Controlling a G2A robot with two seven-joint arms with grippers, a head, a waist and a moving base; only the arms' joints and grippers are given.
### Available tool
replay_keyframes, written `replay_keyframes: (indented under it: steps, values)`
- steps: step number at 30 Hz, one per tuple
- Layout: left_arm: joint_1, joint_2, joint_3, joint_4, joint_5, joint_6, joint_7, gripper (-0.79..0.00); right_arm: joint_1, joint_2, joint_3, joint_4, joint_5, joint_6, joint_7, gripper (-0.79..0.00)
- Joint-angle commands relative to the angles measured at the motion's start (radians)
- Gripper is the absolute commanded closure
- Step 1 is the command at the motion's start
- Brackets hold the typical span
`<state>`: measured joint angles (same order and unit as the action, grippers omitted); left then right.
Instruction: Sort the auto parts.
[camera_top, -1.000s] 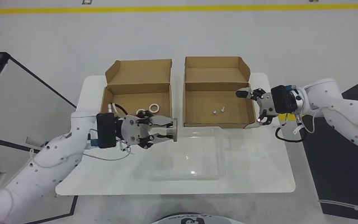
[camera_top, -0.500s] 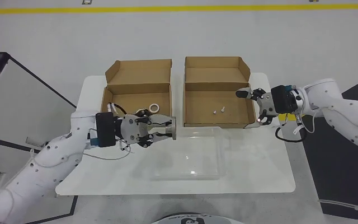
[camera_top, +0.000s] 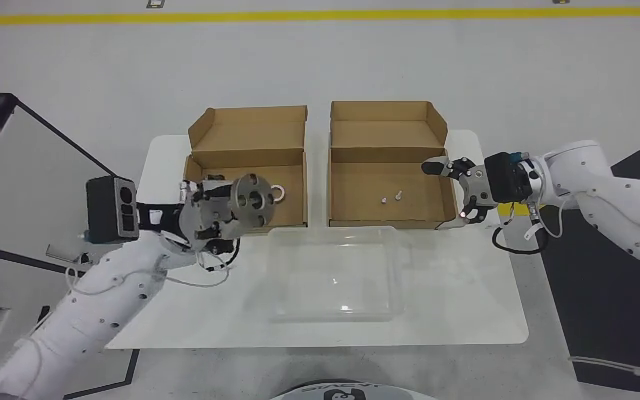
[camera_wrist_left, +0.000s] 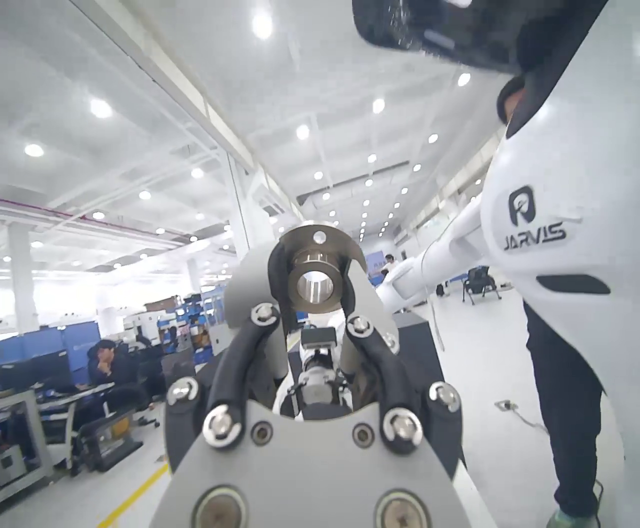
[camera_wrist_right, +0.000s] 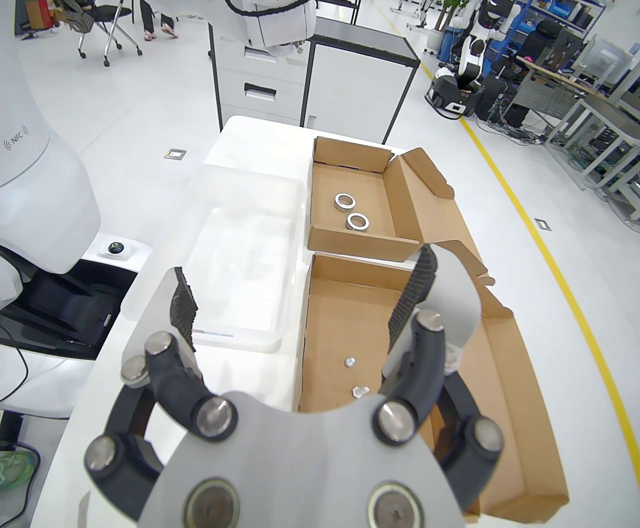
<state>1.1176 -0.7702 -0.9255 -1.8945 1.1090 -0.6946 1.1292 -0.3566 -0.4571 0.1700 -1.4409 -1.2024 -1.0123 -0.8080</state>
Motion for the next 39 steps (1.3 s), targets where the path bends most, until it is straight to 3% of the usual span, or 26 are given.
replay_keyframes:
  steps: [1,10,22,39]
  values:
    - [-0.003,-0.010,0.014,-0.018,-0.008,0.027,0.024,0.000,0.000,0.000,0.000,0.000,0.000,0.000,0.000,-0.785]
    - [-0.026,-0.041,0.043,-0.074,-0.112,0.090,0.086,0.000,0.000,0.000,0.000,0.000,0.000,0.000,0.000,-0.785]
    - [-0.014,-0.069,0.023,-0.121,-0.186,0.110,0.107,0.000,0.000,0.000,0.000,0.000,0.000,0.000,0.000,-0.785]
    - [0.038,-0.058,-0.050,-0.013,0.028,0.014,0.011,0.000,0.000,0.000,0.000,0.000,0.000,0.000,0.000,-0.785]
